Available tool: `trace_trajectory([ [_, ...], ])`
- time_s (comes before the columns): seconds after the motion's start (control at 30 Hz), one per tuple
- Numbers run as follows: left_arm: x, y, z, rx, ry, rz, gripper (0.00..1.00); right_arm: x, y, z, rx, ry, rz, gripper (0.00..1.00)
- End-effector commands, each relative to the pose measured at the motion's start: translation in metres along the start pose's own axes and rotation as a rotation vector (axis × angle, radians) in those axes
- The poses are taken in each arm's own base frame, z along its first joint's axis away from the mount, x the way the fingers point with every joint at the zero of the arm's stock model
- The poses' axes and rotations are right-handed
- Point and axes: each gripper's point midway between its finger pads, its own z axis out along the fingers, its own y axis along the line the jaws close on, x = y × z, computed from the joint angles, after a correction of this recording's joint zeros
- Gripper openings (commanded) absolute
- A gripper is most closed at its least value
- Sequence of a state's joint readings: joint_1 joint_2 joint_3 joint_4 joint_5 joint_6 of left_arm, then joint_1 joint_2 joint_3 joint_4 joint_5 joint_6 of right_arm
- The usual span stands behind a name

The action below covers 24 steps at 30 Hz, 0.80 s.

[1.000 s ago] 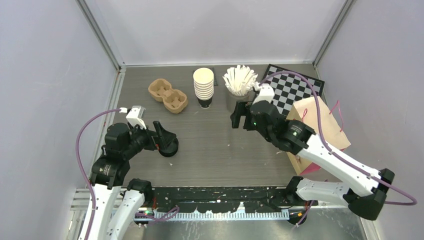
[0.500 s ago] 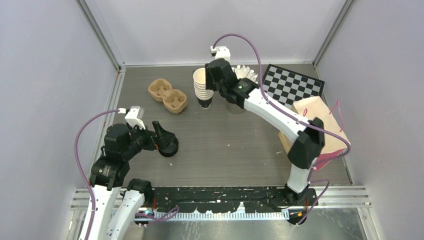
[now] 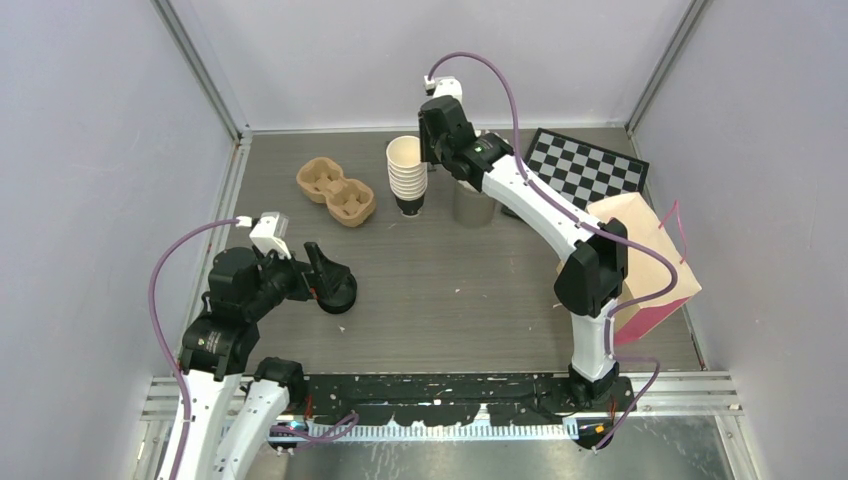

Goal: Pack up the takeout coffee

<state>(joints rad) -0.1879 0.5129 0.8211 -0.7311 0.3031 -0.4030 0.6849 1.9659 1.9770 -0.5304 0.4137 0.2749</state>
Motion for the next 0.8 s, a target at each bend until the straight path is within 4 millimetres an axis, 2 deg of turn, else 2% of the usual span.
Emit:
trace_trajectory([
  [0.0, -0.006, -0.002, 0.0, 0.012, -0.024, 0.024, 1.0, -0.031, 0.008, -0.013, -0.059, -0.067, 0.01, 0.4],
  [0.13, -0.006, -0.002, -0.001, 0.009, -0.027, 0.025, 1.0, -0.03, 0.016, -0.008, -0.094, -0.068, -0.009, 0.39],
  [0.3, -0.006, -0.001, -0.001, 0.007, -0.028, 0.024, 1.0, -0.026, 0.008, 0.0, -0.046, -0.068, -0.03, 0.38],
  [0.5, -0.006, -0.001, 0.0, 0.006, -0.025, 0.023, 1.0, -0.021, 0.017, 0.004, -0.083, -0.045, -0.04, 0.38],
  [0.77, -0.007, -0.001, -0.001, 0.007, -0.029, 0.024, 1.0, -0.017, 0.017, 0.012, -0.066, -0.037, -0.043, 0.36],
])
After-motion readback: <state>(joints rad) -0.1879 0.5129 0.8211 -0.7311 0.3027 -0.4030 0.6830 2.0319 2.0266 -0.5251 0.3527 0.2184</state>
